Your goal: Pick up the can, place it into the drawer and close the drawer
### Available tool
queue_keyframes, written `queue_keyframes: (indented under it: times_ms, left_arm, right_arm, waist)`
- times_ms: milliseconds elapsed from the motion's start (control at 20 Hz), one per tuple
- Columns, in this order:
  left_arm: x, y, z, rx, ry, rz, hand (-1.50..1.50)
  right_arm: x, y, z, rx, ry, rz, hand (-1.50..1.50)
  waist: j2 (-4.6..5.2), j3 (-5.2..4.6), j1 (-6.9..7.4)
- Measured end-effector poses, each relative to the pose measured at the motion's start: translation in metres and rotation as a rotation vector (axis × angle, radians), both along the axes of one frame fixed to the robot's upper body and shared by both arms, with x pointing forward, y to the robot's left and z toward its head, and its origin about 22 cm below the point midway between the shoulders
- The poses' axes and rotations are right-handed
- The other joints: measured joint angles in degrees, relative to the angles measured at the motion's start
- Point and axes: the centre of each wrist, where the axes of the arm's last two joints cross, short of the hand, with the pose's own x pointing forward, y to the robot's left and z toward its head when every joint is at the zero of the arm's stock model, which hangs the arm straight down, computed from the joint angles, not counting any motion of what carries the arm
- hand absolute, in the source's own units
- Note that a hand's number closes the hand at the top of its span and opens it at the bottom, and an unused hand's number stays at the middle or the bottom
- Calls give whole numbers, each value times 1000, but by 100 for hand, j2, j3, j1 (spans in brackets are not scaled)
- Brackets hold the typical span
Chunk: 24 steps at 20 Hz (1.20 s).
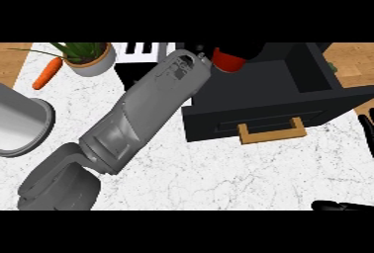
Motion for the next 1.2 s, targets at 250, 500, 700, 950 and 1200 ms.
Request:
queue_keyframes:
  times_ms: [250, 500, 700, 950, 1200]
  left_arm:
    - [0, 1, -3, 1, -6, 47, -150]
    - [-1, 2, -11, -7, -13, 77, -150]
    - [-2, 1, -13, -27, -19, 96, -150]
    - [-4, 1, -13, -69, -7, 104, -150]
    - [-6, -3, -10, -119, 9, 90, -150]
  right_arm:
    - [2, 2, 3, -12, -4, 14, -150]
    - [2, 3, 1, -9, -6, 19, -150]
    - [4, 4, 9, -34, -30, 13, -150]
    - [0, 4, 23, -176, -82, -6, -150]
    - [-1, 6, 35, -321, -132, -3, -150]
  waist:
    - [12, 0, -58]
    - [14, -1, -79]
    - [14, -3, -59]
    - [10, -7, -47]
    - [-15, -9, 41]
